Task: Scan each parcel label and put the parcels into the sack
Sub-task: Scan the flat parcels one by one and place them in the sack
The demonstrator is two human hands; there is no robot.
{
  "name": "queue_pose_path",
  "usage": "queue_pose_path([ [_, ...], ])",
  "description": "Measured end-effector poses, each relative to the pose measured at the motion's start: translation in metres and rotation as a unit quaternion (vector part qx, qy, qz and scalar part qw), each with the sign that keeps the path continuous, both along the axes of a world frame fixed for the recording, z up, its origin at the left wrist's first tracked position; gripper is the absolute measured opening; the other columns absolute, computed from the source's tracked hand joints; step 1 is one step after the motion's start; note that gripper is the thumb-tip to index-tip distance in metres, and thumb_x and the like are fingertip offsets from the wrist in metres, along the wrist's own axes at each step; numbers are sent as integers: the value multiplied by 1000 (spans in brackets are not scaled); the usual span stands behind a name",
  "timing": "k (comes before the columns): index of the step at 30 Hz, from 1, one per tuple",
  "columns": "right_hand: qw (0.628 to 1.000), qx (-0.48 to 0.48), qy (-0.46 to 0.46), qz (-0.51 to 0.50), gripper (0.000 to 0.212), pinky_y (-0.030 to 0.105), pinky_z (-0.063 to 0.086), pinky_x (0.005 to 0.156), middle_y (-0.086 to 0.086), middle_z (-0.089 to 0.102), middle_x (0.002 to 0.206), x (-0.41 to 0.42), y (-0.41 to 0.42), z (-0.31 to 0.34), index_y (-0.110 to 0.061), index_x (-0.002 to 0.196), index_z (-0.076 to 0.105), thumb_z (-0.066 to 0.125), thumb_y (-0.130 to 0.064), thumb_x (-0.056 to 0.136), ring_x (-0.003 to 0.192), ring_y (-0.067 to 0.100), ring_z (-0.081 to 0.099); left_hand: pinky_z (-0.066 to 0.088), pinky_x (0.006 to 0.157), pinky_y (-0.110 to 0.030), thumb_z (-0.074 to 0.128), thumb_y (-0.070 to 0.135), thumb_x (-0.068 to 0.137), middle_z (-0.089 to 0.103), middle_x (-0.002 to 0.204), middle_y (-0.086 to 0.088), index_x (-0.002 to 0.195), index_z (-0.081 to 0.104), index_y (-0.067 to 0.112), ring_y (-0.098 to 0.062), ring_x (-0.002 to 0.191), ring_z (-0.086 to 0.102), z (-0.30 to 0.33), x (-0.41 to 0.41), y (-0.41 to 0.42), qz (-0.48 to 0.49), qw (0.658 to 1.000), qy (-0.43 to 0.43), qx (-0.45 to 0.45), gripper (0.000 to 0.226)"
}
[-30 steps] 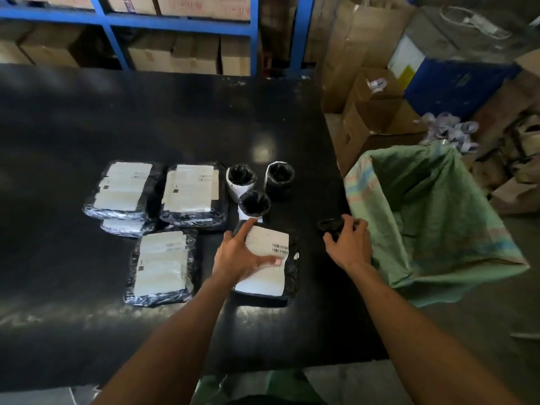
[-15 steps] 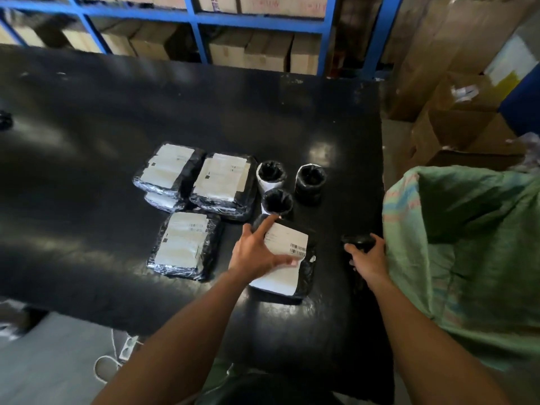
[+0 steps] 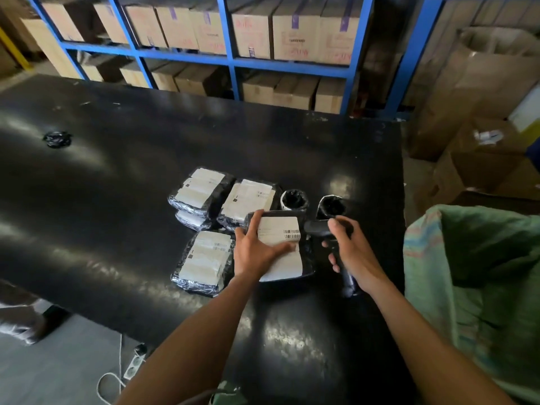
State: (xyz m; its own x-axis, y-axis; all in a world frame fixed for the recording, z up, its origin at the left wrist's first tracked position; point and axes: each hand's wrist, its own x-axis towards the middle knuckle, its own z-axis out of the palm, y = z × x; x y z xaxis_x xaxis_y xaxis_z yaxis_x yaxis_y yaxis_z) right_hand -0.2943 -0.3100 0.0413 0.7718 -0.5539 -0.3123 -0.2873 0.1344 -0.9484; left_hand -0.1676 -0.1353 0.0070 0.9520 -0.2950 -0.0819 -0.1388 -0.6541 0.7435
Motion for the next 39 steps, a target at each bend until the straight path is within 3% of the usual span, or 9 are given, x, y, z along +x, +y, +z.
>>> queue_pose_path([
  [4, 995, -83, -5, 56, 44, 32, 49, 48, 6, 73, 92, 5, 20, 13, -42, 132, 47, 61, -60, 93, 57, 22, 61, 53, 89, -37, 83, 74, 51, 41, 117, -1, 142, 29, 58, -26, 105, 59, 5, 16, 3, 9, 1000, -8, 9, 107],
  [10, 990, -132, 11, 55, 41, 31, 52, 50, 1, 71, 82, 7, 30, 19, -44, 128, 46, 56, -64, 93, 54, 18, 63, 53, 86, -35, 84, 70, 53, 40, 123, -5, 143, 28, 56, -28, 105, 59, 5, 23, 8, 6, 1000, -11, 21, 107],
  [13, 989, -141, 9, 45, 43, 33, 53, 51, -4, 70, 77, 8, 31, 17, -43, 128, 46, 55, -64, 92, 53, 19, 62, 54, 85, -36, 85, 69, 54, 39, 127, -7, 144, 27, 55, -31, 105, 59, 3, 22, 11, 7, 1000, -13, 26, 107],
  [19, 991, -114, 12, 65, 33, 36, 52, 54, 3, 71, 83, 7, 35, 21, -48, 123, 47, 57, -61, 94, 54, 22, 60, 53, 84, -36, 85, 70, 54, 39, 133, -9, 145, 27, 54, -34, 106, 60, 3, 21, 13, 10, 999, -12, 32, 110],
  [22, 993, -98, -5, 72, 27, 34, 52, 53, 6, 74, 92, 6, 38, 25, -47, 122, 49, 58, -56, 97, 53, 21, 61, 53, 84, -36, 84, 72, 53, 40, 131, -9, 146, 27, 54, -33, 104, 61, 2, 21, 14, 10, 999, -14, 30, 110],
  [24, 995, -72, -21, 67, 37, 34, 51, 52, 9, 74, 98, 7, 39, 25, -41, 129, 49, 62, -51, 96, 53, 21, 60, 53, 85, -36, 83, 72, 53, 40, 127, -7, 145, 29, 54, -32, 104, 61, 1, 20, 15, 17, 999, -13, 25, 108],
  [30, 999, 0, -41, 20, 51, 35, 46, 48, 20, 71, 99, 18, 46, 10, -28, 135, 49, 68, -11, 91, 57, 25, 57, 51, 87, -33, 82, 75, 50, 41, 115, -1, 142, 31, 57, -26, 103, 60, 3, 24, 36, 58, 998, -7, 6, 107],
  [35, 1000, -18, 20, -1, 55, 40, 63, 64, 9, 73, 101, 39, 66, -17, -28, 138, 46, 71, -13, 92, 68, 23, 74, 49, 88, -33, 84, 73, 48, 40, 112, 0, 140, 34, 57, -26, 102, 60, 11, 40, 81, 120, 993, -13, -4, 106],
  [39, 988, -94, 118, 43, 64, 35, 62, 77, -2, 70, 100, 50, 88, -52, -23, 145, 44, 76, -25, 89, 77, 19, 78, 49, 91, -36, 85, 73, 46, 45, 111, -3, 139, 36, 57, -30, 101, 61, 17, 51, 116, 169, 985, -18, 0, 106],
])
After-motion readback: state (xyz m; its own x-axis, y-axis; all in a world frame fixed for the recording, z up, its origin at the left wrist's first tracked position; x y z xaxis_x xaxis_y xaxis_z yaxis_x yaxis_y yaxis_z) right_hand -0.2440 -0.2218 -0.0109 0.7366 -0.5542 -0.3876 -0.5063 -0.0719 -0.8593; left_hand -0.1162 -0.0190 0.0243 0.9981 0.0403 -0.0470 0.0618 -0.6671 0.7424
